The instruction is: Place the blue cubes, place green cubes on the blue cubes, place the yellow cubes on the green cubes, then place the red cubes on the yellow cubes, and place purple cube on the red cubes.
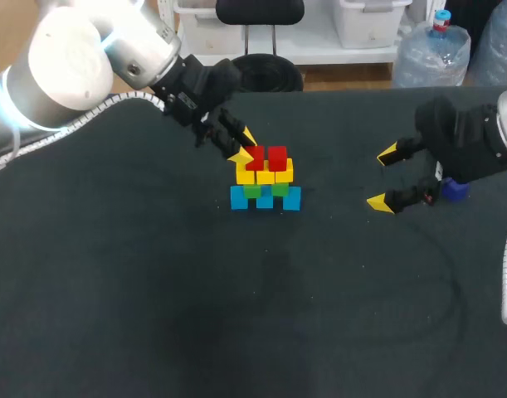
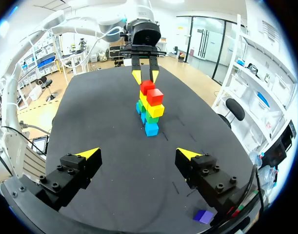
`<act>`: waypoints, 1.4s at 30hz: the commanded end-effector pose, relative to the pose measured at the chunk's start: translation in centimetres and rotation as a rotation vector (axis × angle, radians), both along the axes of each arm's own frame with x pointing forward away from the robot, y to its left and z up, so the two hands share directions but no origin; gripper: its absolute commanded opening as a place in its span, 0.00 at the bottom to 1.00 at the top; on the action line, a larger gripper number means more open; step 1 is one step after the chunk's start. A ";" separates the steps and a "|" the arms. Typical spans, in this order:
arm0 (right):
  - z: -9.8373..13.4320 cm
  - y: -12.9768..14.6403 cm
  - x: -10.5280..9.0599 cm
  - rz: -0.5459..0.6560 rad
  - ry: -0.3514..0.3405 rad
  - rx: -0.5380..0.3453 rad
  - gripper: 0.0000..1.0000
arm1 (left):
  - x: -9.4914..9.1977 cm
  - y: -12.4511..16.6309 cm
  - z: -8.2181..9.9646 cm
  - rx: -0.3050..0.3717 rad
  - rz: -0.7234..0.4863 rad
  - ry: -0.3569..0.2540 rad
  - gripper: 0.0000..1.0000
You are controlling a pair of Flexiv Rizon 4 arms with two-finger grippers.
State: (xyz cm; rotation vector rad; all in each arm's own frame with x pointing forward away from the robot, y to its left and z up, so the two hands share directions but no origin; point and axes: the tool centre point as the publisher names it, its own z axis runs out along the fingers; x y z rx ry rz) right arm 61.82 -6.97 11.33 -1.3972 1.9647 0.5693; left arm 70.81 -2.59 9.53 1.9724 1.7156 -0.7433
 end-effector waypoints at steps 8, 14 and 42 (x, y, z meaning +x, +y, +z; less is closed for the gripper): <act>-0.1 0.0 0.1 0.003 -0.001 0.005 1.00 | 0.6 -0.3 -0.1 0.007 -0.007 0.005 0.00; -0.1 0.0 0.1 0.003 -0.001 0.005 1.00 | 0.7 -0.4 -0.2 0.008 -0.007 0.008 0.00; -0.1 0.0 0.1 0.003 -0.001 0.005 1.00 | 0.8 0.0 -0.7 0.011 -0.002 0.017 0.00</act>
